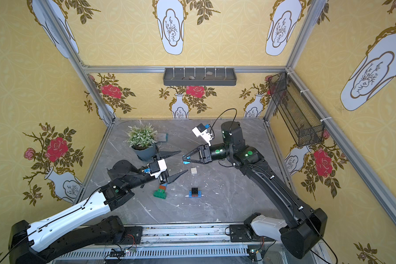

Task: Assemble the number 1 with lego
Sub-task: Pick up the lego brick from the center of the board.

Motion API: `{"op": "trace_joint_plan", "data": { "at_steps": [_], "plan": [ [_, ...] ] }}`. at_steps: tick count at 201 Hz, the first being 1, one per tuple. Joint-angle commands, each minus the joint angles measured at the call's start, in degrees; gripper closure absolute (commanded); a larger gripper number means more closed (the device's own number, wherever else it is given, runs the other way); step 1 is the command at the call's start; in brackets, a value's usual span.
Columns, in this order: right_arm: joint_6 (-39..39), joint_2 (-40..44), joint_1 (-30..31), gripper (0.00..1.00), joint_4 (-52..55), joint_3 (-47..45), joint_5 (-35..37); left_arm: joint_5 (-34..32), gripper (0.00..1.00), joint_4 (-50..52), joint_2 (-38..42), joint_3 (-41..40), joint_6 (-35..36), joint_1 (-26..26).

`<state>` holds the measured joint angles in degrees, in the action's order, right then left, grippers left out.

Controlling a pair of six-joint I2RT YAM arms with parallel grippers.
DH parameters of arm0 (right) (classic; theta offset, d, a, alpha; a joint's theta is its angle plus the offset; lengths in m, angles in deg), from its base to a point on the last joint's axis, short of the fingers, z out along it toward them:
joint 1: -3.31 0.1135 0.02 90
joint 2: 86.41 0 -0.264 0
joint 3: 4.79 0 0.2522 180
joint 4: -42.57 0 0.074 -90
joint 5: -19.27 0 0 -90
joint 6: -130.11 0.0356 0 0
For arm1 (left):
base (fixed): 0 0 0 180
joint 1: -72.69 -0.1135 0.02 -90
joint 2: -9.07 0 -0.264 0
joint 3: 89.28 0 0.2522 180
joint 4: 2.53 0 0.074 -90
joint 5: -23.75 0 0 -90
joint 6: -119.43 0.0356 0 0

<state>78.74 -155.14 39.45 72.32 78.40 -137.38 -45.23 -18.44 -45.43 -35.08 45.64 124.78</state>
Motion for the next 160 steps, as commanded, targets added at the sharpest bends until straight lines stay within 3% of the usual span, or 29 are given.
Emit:
{"op": "trace_joint_plan", "data": {
  "at_steps": [1,86,160],
  "plan": [
    [3.44,0.44,0.15,0.86,-7.01,-0.63,-3.37,-0.37,0.33,-3.56,-0.42,0.42,-1.52,0.05],
    [5.01,0.29,1.12,0.86,-9.35,-1.56,-3.91,-0.36,0.55,-3.55,-3.06,2.16,-2.29,0.29],
    [5.71,0.12,1.25,0.86,-10.80,-2.32,-3.90,-0.70,0.83,-3.59,-3.33,2.41,-2.23,0.55]
  ]
}}
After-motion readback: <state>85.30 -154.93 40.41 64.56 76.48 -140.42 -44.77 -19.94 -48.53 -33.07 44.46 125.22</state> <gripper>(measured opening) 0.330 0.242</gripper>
